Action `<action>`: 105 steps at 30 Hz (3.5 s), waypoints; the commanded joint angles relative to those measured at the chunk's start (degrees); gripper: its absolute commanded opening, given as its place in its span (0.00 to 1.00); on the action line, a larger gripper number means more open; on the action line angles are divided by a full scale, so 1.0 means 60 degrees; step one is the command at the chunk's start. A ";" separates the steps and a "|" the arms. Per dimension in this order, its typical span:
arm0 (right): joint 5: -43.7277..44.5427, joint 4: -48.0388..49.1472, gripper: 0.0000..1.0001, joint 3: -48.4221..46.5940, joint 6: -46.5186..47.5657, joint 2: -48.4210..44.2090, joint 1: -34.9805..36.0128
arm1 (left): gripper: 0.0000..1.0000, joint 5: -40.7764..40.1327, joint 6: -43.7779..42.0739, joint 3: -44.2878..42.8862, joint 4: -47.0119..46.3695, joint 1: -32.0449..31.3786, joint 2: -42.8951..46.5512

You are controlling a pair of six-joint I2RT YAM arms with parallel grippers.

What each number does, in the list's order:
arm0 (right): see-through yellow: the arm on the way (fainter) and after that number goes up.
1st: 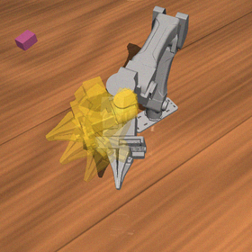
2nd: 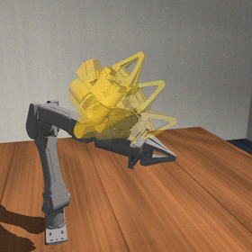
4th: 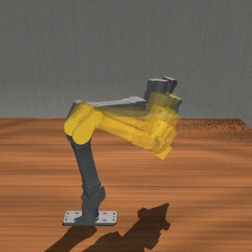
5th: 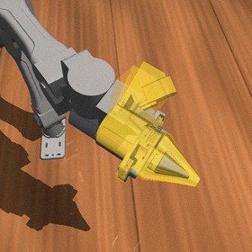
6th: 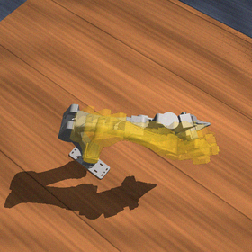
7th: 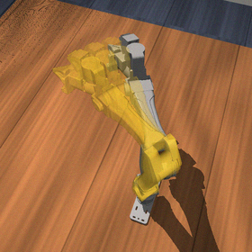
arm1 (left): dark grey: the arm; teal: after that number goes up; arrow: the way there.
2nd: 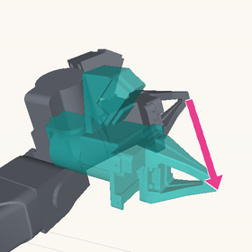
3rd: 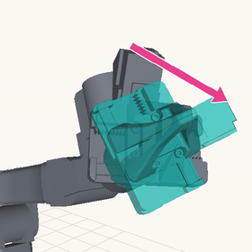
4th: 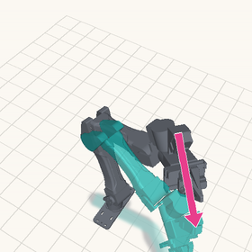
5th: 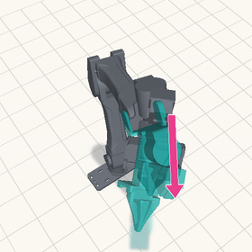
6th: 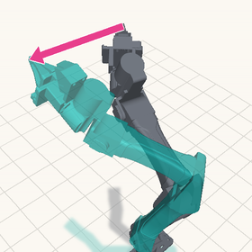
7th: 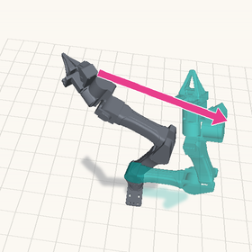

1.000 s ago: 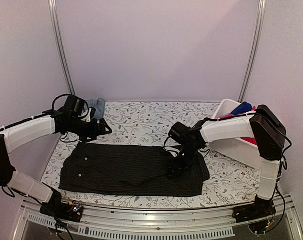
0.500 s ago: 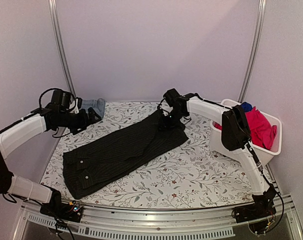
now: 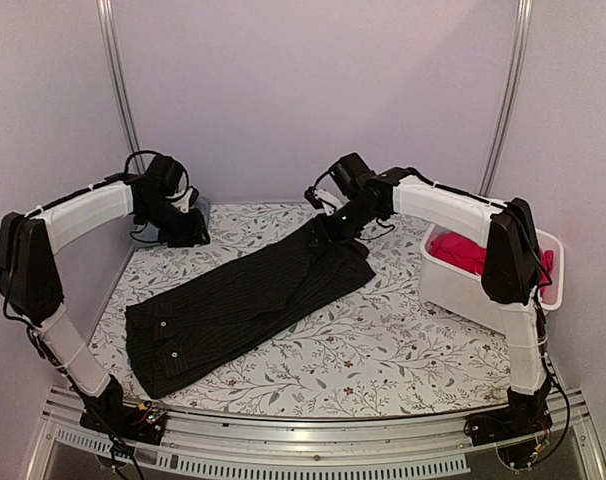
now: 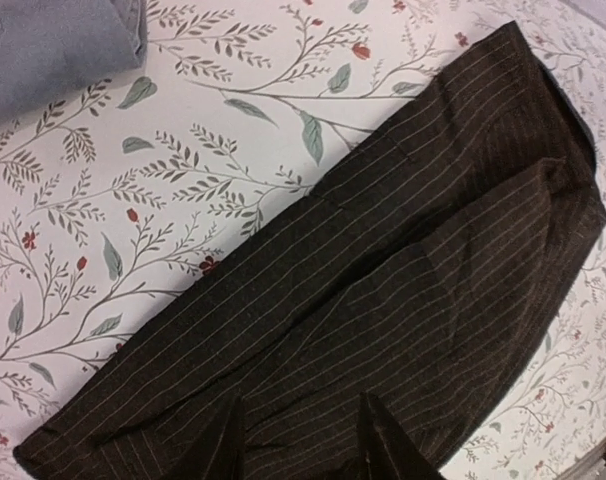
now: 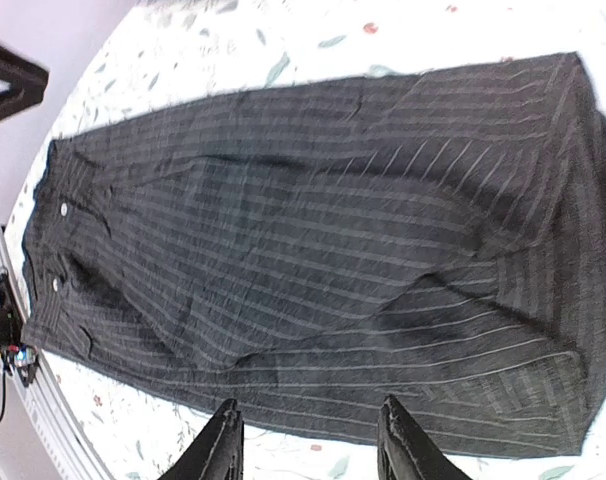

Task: Fold and stack the mixed laundry pile
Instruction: Rotate the rectangle-folded shirt at the center of the board, then adjust the rectangle-folded shirt at the center of the board.

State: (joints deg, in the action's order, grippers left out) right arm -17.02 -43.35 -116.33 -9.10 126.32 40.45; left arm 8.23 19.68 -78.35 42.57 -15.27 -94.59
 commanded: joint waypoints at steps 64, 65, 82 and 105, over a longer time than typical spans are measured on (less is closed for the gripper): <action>-0.1047 0.0721 0.31 0.3063 0.0317 0.1306 -0.0902 | 0.08 0.2766 0.0169 -0.1033 -0.0553 -0.2028 -0.2704; -0.1059 0.0723 0.31 0.2918 0.0369 0.1433 -0.1047 | 0.08 0.2773 0.0210 -0.0941 -0.0695 -0.2030 -0.2698; -0.1040 0.1004 0.32 0.0638 -0.0003 0.2925 -0.1653 | 0.05 0.2901 0.0806 -0.2384 -0.2129 -0.1783 -0.5766; 0.2077 0.4679 0.99 0.2875 -0.0349 -0.4428 -0.1956 | 1.00 -0.0515 -0.0785 -0.2101 -0.3872 -0.1481 0.0216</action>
State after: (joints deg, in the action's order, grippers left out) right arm -11.05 -28.29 -110.34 -8.25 110.06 29.30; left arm 11.07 15.55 -96.23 25.82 -24.82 -98.89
